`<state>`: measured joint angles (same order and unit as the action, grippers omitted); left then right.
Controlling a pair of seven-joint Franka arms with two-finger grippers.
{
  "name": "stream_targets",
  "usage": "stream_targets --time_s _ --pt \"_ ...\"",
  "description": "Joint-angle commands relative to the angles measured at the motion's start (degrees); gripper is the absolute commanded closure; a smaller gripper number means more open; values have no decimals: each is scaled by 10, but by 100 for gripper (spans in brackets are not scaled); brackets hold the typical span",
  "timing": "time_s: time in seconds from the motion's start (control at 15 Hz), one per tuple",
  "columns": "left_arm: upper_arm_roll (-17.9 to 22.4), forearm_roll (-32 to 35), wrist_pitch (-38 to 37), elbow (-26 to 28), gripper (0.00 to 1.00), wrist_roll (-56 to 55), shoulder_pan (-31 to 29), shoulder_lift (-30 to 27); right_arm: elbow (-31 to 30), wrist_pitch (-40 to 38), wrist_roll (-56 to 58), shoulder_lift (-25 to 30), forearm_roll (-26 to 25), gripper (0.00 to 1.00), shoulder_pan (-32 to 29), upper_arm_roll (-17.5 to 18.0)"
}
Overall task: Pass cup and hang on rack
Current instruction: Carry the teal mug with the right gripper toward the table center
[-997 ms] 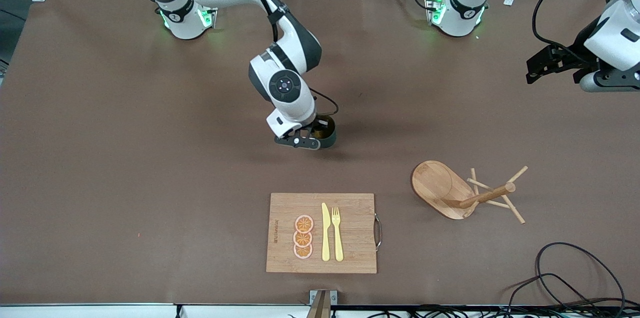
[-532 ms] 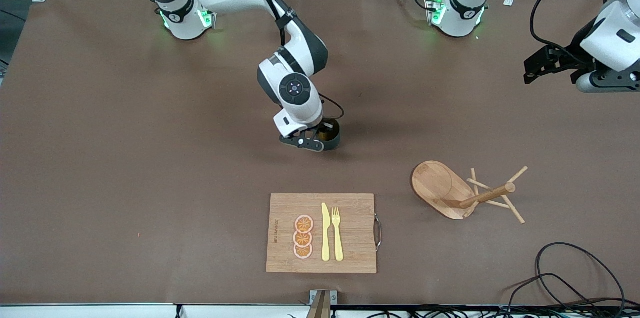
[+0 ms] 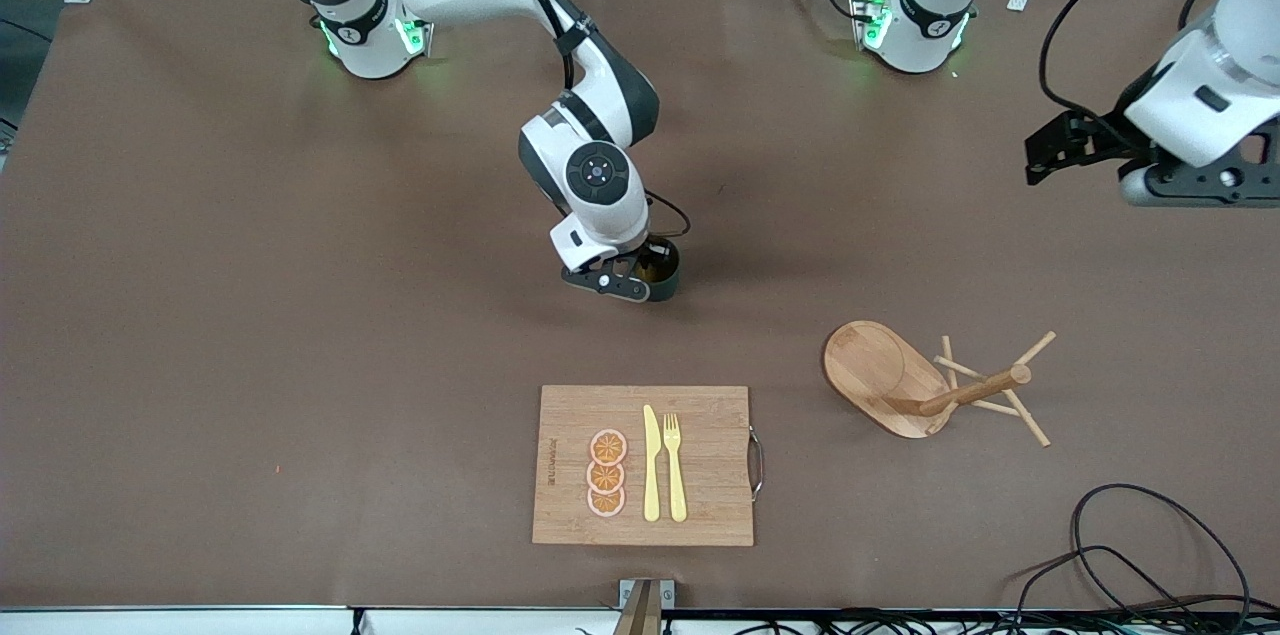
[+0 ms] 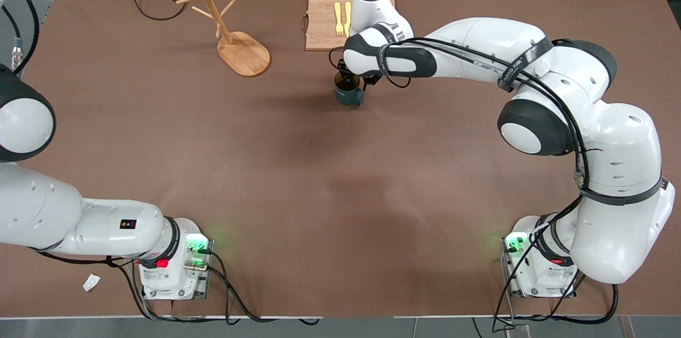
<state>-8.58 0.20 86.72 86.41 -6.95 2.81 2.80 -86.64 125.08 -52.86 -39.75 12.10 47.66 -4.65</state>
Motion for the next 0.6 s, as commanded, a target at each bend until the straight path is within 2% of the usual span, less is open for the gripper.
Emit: stream_targets --time_s 0.0,0.2,0.4,0.53 --pt "-25 -1 20 -8 0 -5 12 12 18 -36 -10 14 -10 0 -3 -5" --pt "-35 -1 22 -8 0 -46 36 23 26 -80 -5 56 -8 0 -35 -5" --pt "-36 1 22 -8 0 -109 83 33 18 -140 5 109 -12 0 -88 -7" --pt "-36 1 23 -8 0 -173 120 47 -2 -180 107 150 -12 0 -141 -7"
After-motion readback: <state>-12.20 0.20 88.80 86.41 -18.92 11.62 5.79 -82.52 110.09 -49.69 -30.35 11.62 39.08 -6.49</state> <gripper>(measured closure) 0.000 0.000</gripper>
